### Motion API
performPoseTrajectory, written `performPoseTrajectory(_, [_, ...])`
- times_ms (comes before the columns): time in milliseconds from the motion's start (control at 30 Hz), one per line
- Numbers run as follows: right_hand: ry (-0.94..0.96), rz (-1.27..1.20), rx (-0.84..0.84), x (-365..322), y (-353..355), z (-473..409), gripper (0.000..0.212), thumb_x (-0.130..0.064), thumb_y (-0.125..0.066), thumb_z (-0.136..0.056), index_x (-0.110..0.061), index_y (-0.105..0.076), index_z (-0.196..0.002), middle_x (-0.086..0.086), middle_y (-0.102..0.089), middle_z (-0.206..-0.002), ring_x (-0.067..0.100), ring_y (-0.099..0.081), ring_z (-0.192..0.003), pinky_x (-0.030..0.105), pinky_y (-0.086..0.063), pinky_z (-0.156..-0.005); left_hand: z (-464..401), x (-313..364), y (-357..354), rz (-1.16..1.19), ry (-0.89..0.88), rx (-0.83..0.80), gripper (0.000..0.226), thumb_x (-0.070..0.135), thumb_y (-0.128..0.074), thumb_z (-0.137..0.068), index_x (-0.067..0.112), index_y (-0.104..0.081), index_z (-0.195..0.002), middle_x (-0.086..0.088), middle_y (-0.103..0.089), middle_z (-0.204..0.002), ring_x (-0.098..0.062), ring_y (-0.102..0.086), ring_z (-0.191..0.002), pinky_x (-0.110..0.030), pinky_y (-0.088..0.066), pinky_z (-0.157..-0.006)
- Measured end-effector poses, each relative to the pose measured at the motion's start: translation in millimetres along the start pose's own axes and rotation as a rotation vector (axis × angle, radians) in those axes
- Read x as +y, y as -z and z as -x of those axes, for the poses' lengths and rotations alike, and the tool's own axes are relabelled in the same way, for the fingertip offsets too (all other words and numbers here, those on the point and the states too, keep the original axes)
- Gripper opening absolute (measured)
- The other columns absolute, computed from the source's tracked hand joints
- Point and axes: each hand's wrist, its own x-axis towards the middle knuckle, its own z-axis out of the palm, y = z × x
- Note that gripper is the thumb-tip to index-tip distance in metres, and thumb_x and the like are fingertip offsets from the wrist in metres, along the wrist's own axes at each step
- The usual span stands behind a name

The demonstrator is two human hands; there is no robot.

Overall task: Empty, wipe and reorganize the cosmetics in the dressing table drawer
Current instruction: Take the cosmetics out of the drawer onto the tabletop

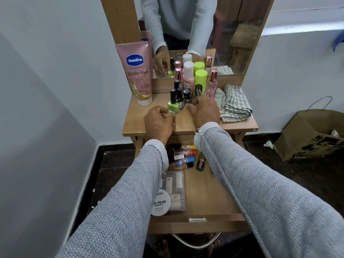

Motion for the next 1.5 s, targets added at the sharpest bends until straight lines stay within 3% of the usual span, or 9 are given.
performPoseTrajectory(400, [0.039, 0.055, 0.041, 0.1, -4.0, 1.2, 0.017, -0.033, -0.064, -0.09, -0.018, -0.066, -0.097, 0.0, -0.063, -0.09, 0.019, -0.057, -0.077, 0.032, -0.051, -0.072, -0.5, -0.3, -0.3, -0.02, -0.001, 0.009, 0.016, 0.009, -0.072, -0.086, 0.007, -0.067, -0.101, -0.005, -0.07, -0.071, -0.011, -0.065, -0.048, -0.022, -0.054, -0.045])
performPoseTrajectory(667, [0.15, -0.261, 0.107, 17.2, 9.0, 21.3, 0.007, -0.021, -0.067, -0.087, -0.015, -0.064, -0.086, -0.007, -0.061, -0.074, -0.001, -0.051, -0.063, 0.016, -0.047, -0.065, 6.7, -1.1, 2.6, -0.025, -0.016, 0.026, 0.019, 0.012, -0.07, -0.088, 0.009, -0.064, -0.105, -0.002, -0.071, -0.079, -0.007, -0.064, -0.052, -0.014, -0.051, -0.049])
performPoseTrajectory(767, [0.224, -0.351, 0.093, 29.5, 19.0, 39.4, 0.01, -0.023, -0.067, -0.086, -0.013, -0.063, -0.083, -0.007, -0.06, -0.07, 0.002, -0.052, -0.061, 0.012, -0.044, -0.06, 12.3, 0.4, 6.2, 0.002, -0.009, 0.036, 0.018, 0.013, -0.066, -0.09, 0.01, -0.062, -0.108, -0.001, -0.071, -0.083, -0.008, -0.068, -0.059, -0.02, -0.056, -0.057])
performPoseTrajectory(867, [0.408, -0.17, -0.019, 46.3, 30.2, 62.0, 0.011, -0.025, -0.065, -0.089, -0.016, -0.06, -0.085, -0.005, -0.059, -0.071, 0.007, -0.054, -0.064, 0.016, -0.047, -0.061, 18.9, 0.7, 10.1, 0.019, 0.0, 0.002, 0.019, 0.009, -0.061, -0.092, 0.009, -0.06, -0.112, 0.001, -0.068, -0.082, -0.013, -0.069, -0.066, -0.027, -0.06, -0.062])
performPoseTrajectory(967, [0.529, 0.208, -0.333, 64.4, 37.6, 83.0, 0.008, -0.028, -0.057, -0.093, -0.02, -0.057, -0.096, -0.007, -0.058, -0.086, 0.014, -0.06, -0.078, 0.028, -0.054, -0.071, 27.2, -1.7, 13.2, -0.016, -0.046, -0.021, 0.023, 0.009, -0.057, -0.095, 0.01, -0.059, -0.118, 0.001, -0.066, -0.093, -0.017, -0.069, -0.081, -0.034, -0.061, -0.072])
performPoseTrajectory(1133, [0.572, 0.56, -0.628, 81.1, 32.7, 96.9, 0.047, -0.011, -0.061, -0.086, -0.022, -0.053, -0.132, 0.001, -0.051, -0.133, 0.022, -0.044, -0.123, 0.039, -0.045, -0.101, 38.5, 2.2, 18.4, -0.03, -0.039, -0.078, 0.031, 0.005, -0.058, -0.094, 0.012, -0.056, -0.124, 0.006, -0.061, -0.102, -0.01, -0.065, -0.088, -0.032, -0.058, -0.084])
performPoseTrajectory(1267, [0.709, 0.715, -0.601, 82.7, 26.3, 99.6, 0.046, -0.012, -0.06, -0.089, -0.023, -0.053, -0.132, 0.003, -0.05, -0.134, 0.023, -0.043, -0.124, 0.036, -0.042, -0.1, 40.9, 4.4, 23.3, -0.109, -0.049, -0.112, 0.038, 0.005, -0.06, -0.093, 0.01, -0.054, -0.13, 0.0, -0.063, -0.116, -0.004, -0.058, -0.091, -0.014, -0.046, -0.082])
performPoseTrajectory(1400, [0.743, 0.766, -0.571, 81.1, 22.9, 101.5, 0.042, -0.022, -0.062, -0.09, -0.023, -0.053, -0.131, 0.006, -0.049, -0.132, 0.025, -0.043, -0.124, 0.038, -0.041, -0.101, 40.5, 9.3, 24.0, -0.146, -0.03, -0.133, 0.043, 0.002, -0.06, -0.093, 0.007, -0.052, -0.134, -0.001, -0.062, -0.119, -0.006, -0.058, -0.095, -0.013, -0.043, -0.082])
performPoseTrajectory(1500, [0.76, 0.76, -0.576, 80.7, 17.7, 101.2, 0.042, -0.026, -0.063, -0.09, -0.023, -0.054, -0.13, 0.006, -0.05, -0.13, 0.025, -0.046, -0.121, 0.038, -0.042, -0.1, 36.2, 11.3, 25.3, -0.154, -0.005, -0.145, 0.045, 0.002, -0.063, -0.091, 0.007, -0.053, -0.134, -0.002, -0.064, -0.12, -0.011, -0.061, -0.102, -0.021, -0.048, -0.092])
